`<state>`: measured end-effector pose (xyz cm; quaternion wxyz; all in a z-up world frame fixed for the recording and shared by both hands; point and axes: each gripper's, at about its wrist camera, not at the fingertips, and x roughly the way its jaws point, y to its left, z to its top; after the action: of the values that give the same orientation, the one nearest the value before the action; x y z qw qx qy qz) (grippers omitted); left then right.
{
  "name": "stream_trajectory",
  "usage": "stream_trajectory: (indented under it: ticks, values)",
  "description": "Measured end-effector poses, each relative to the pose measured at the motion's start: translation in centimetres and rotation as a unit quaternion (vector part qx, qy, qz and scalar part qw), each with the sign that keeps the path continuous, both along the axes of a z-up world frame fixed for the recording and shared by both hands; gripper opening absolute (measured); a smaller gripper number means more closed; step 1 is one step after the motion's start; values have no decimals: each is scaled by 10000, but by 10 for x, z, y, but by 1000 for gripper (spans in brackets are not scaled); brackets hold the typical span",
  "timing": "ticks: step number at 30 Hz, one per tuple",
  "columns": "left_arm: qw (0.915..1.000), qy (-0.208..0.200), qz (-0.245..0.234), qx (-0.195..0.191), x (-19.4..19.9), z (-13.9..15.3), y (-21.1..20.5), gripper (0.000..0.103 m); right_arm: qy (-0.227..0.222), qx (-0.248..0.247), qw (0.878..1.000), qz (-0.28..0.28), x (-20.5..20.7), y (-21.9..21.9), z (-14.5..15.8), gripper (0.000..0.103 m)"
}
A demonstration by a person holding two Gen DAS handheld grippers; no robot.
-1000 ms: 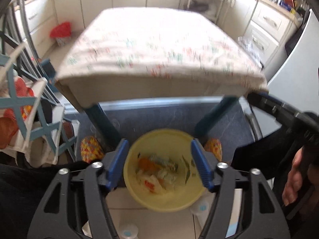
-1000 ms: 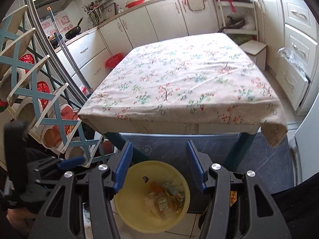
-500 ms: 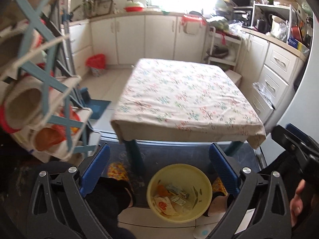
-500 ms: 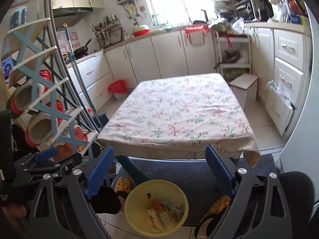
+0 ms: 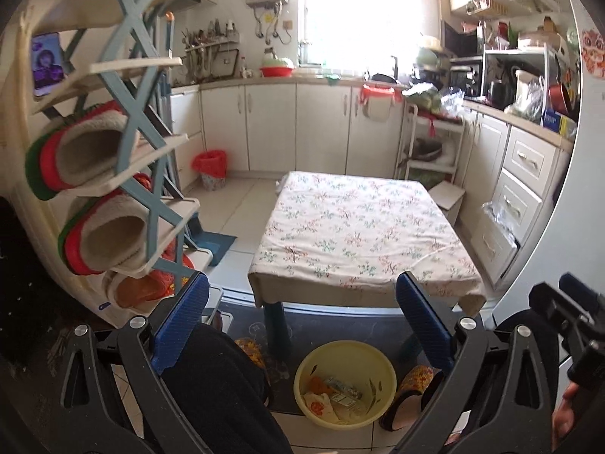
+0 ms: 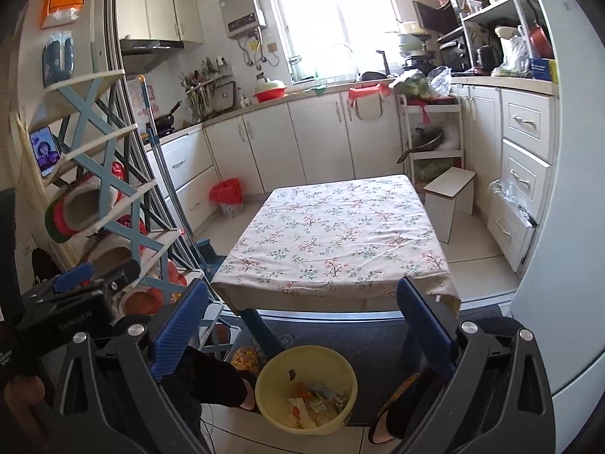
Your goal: Collect trash
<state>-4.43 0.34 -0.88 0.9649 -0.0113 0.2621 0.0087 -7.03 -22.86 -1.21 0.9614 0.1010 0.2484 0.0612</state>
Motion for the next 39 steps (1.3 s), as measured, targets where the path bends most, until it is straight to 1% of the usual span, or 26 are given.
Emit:
stream_trajectory:
  ticks: [2,3,4,5,8,13,16,22,28,39]
  values:
    - [9999,85,34,-50,-8,4,0,95,6,36,10000,-69,-6,0,1,96]
    - [9998,155,-35,-156,-12,7,1,95,6,29,9999,-100,-9,0,1,96]
    - [9997,135,-81,-201,-15,8,2,95,-10,1,9999,-133,-14,2,2,96]
    - [9998,45,-88,-179,-21,10,1,95,-32,-30,9999,-157,-17,3,2,96]
    - [9999,-145,-62,71,-32,13,-5,95,-146,-123,9996,-227,-28,6,5,96]
    - [9997,-207,-115,112,-45,16,-11,95,-247,-190,9991,-270,-37,9,11,96]
    - [9996,-199,-186,29,-47,17,-10,95,-268,-161,9991,-297,-41,8,13,96]
    - [9995,-305,-18,77,-51,19,-5,95,-344,-195,9987,-325,-47,8,15,96]
    - [9998,-193,4,37,-48,15,-2,95,-398,-264,9984,-313,-50,11,16,96]
    - [9998,-188,21,50,-48,15,0,95,-412,-280,9984,-278,-53,13,18,96]
